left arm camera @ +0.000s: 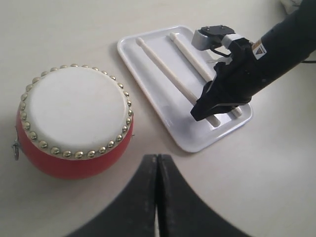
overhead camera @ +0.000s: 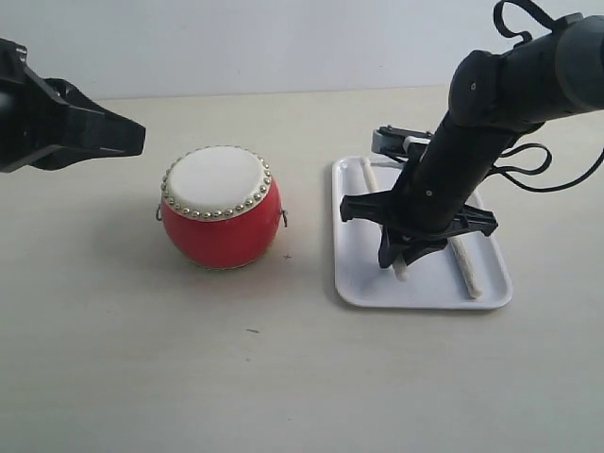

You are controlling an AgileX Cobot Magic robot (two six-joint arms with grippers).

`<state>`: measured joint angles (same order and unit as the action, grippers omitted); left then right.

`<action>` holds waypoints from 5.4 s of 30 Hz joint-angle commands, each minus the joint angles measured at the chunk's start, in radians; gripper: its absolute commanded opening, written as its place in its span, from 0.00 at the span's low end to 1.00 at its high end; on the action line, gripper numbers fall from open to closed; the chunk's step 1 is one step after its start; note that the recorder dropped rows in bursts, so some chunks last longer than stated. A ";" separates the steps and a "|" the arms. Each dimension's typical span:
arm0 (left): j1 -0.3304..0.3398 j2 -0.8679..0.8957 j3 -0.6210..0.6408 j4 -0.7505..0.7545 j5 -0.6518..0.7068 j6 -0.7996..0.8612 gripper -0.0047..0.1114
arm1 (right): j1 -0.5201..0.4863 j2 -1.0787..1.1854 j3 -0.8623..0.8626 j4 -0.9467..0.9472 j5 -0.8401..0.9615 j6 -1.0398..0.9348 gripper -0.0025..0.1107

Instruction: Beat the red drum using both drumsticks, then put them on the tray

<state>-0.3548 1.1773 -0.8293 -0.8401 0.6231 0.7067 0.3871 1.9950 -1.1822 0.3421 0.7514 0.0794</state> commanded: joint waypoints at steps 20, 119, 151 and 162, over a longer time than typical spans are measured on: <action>-0.003 -0.007 0.006 0.006 0.018 -0.017 0.04 | -0.005 0.027 -0.064 -0.013 0.070 -0.002 0.02; -0.055 -0.786 0.626 0.045 -0.769 -0.030 0.04 | -0.003 -1.771 0.886 -0.333 -0.851 0.055 0.02; 0.435 -1.177 0.770 1.183 -0.279 -1.130 0.04 | -0.003 -1.771 0.886 -0.333 -0.843 0.055 0.02; 0.436 -1.177 0.829 1.074 -0.267 -0.905 0.04 | -0.003 -1.771 0.886 -0.333 -0.843 0.055 0.02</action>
<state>0.0777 0.0064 -0.0047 0.2620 0.3522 -0.2226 0.3871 0.2291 -0.3006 0.0203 -0.0911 0.1311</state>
